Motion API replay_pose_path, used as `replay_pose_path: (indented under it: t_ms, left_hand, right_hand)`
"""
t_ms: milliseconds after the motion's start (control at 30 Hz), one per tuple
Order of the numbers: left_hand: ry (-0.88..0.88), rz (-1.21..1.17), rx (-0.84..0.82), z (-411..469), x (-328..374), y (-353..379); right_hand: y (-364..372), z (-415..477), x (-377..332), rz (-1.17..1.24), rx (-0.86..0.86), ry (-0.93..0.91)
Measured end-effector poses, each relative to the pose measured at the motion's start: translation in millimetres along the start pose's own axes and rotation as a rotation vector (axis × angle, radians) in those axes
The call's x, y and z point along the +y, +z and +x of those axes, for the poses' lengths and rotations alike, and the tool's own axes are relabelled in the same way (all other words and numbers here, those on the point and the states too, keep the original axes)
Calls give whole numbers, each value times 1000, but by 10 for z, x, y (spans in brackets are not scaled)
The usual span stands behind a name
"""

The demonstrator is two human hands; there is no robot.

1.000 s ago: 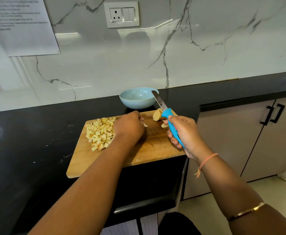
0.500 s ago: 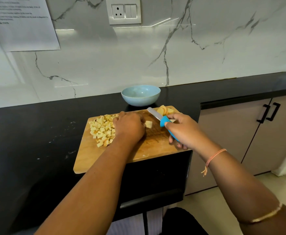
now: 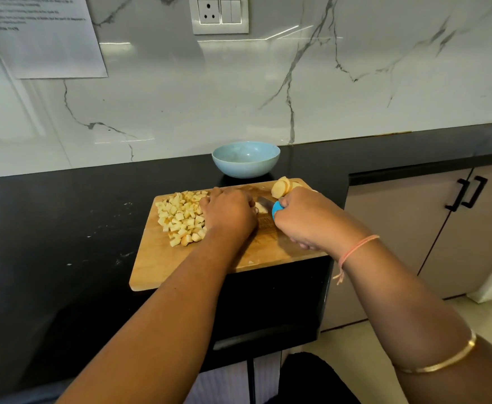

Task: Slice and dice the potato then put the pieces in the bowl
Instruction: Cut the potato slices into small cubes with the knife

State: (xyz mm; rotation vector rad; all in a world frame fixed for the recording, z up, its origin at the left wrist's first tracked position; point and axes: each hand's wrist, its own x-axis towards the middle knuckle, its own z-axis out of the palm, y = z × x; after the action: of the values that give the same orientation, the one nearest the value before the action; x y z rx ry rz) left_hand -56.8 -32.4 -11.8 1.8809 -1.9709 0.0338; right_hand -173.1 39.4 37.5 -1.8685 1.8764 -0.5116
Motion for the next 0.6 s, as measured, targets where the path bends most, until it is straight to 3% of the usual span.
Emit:
replay_pose_path:
  t_ms: [600]
  left_hand:
    - [-139,-81,-11,17,12,8]
  right_hand:
    - [16,-90,-37,-115,14,-28]
